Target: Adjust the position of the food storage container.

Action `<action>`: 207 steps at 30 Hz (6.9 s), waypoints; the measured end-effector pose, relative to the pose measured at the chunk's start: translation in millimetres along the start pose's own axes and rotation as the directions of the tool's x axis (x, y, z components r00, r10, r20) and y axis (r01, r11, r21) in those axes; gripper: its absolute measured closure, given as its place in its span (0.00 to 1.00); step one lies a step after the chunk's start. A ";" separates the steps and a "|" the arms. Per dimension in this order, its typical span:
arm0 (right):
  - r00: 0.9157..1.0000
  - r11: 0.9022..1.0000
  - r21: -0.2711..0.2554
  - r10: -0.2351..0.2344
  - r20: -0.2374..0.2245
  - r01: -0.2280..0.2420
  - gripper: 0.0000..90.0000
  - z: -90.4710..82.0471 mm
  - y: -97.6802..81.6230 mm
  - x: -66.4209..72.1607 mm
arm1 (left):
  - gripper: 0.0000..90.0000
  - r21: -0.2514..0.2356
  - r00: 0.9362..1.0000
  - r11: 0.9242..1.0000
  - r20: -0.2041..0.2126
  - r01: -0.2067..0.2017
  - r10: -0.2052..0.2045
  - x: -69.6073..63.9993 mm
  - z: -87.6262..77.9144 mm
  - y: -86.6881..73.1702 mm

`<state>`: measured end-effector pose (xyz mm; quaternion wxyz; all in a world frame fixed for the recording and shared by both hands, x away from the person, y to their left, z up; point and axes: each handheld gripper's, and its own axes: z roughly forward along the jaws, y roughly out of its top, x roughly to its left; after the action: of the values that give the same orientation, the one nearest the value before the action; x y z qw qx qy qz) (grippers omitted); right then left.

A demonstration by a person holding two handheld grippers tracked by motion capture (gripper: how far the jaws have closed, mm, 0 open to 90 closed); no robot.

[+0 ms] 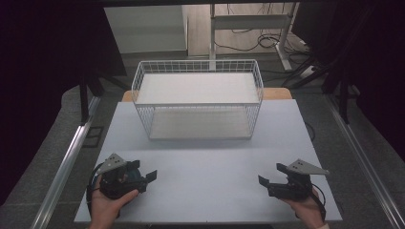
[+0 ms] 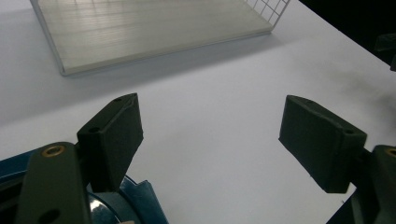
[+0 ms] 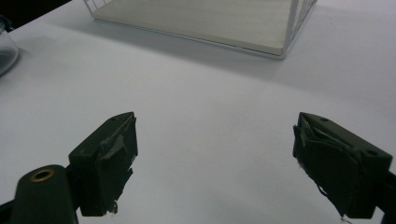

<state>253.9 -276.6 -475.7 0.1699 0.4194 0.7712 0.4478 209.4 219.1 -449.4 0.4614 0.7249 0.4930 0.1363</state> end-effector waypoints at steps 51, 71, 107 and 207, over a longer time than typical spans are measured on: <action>0.998 1.000 0.013 0.004 0.069 -0.005 0.20 -0.1 4.3 -7.0 | 0.45 0.003 0.992 1.000 -0.123 -0.021 0.021 31.3 -54.6 -10.7; 0.995 1.000 0.028 0.002 0.096 -0.004 0.20 1.6 4.0 -7.4 | 0.98 0.052 0.978 0.997 -0.202 0.059 -0.047 66.2 -90.6 -40.9; 0.991 0.998 0.049 0.020 0.135 -0.027 0.21 5.3 3.4 -9.3 | 0.99 0.204 0.957 0.958 -0.251 0.201 -0.147 98.5 -77.1 -105.0; 0.993 0.998 0.066 0.010 0.120 -0.018 0.21 10.4 4.8 -10.1 | 1.00 0.365 0.986 0.916 0.067 -0.164 0.150 -41.3 115.1 -3.4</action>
<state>268.8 -277.8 -478.5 0.1984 0.4565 0.7711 0.3970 262.8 123.1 -503.4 0.3135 0.8383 0.4413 0.0643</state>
